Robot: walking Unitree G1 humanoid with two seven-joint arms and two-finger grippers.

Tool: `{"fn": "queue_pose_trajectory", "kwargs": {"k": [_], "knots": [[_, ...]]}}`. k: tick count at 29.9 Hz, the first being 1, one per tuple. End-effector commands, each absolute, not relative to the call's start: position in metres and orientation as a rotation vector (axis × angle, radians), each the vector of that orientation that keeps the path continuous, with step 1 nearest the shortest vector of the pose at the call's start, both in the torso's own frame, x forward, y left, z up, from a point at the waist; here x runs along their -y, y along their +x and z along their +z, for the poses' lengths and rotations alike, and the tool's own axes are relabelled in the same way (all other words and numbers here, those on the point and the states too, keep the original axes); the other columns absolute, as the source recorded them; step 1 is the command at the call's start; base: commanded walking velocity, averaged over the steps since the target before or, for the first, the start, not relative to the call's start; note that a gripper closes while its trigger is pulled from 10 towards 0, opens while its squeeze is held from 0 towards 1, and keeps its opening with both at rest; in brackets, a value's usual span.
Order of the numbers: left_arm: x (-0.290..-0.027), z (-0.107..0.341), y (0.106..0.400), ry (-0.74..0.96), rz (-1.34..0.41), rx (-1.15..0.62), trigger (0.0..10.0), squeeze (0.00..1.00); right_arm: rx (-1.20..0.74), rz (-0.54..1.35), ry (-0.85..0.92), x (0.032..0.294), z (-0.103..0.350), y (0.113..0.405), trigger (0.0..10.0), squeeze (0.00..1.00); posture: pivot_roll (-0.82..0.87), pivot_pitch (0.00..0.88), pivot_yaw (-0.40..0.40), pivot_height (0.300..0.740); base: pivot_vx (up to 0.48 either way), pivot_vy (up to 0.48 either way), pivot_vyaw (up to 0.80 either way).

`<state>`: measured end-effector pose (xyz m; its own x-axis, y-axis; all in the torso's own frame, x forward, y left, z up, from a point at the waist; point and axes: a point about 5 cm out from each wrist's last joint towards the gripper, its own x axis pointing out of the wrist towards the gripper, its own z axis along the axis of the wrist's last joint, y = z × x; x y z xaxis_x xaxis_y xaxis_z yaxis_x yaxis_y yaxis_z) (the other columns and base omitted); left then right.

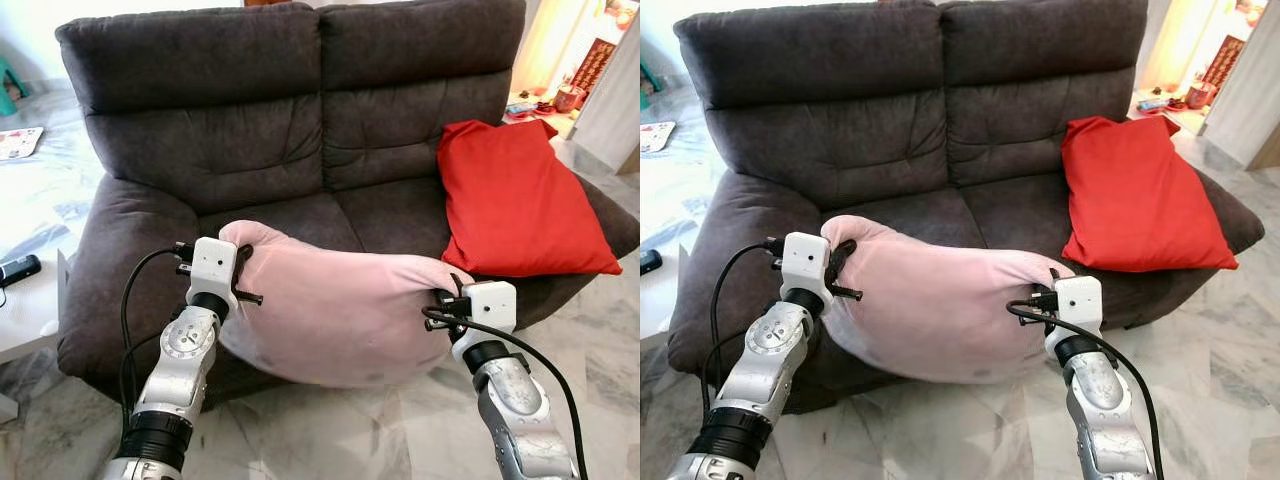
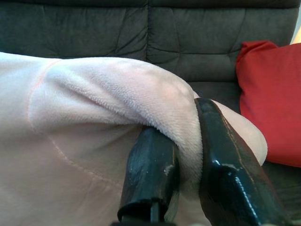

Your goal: Move the pillow to the sofa from floor

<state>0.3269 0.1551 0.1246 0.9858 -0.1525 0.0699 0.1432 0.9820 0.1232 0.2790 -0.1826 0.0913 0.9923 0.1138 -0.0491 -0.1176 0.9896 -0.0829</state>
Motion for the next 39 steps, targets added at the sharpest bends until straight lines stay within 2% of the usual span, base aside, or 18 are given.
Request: {"fn": "queue_pose_trajectory", "kwargs": {"k": [1,12,28,31,39], "knots": [[-0.166,0.146,0.325,0.103,-0.073,0.182,10.0,0.00,0.088,0.115,-0.097,0.183,0.117,0.285,10.0,0.00,-0.03,0.000,-0.005,0.740,0.000,0.000,0.67],[-0.169,0.148,0.320,0.107,-0.050,0.194,10.0,0.00,0.103,0.139,-0.102,0.180,0.119,0.285,10.0,0.00,-0.02,0.000,-0.013,0.740,0.000,0.000,0.78],[-0.162,0.156,0.320,0.115,-0.074,0.237,10.0,0.00,0.130,0.172,-0.106,0.172,0.121,0.284,10.0,0.00,-0.03,0.000,-0.008,0.740,0.000,0.000,0.08],[-0.163,0.158,0.321,0.117,-0.071,0.243,10.0,0.00,0.143,0.178,-0.088,0.171,0.124,0.284,10.0,0.00,-0.03,0.000,-0.006,0.740,0.250,0.000,0.79],[-0.159,0.162,0.323,0.114,-0.076,0.254,10.0,0.00,0.149,0.186,-0.068,0.169,0.126,0.286,10.0,0.00,-0.03,0.000,-0.008,0.740,0.276,0.000,0.00]]}}
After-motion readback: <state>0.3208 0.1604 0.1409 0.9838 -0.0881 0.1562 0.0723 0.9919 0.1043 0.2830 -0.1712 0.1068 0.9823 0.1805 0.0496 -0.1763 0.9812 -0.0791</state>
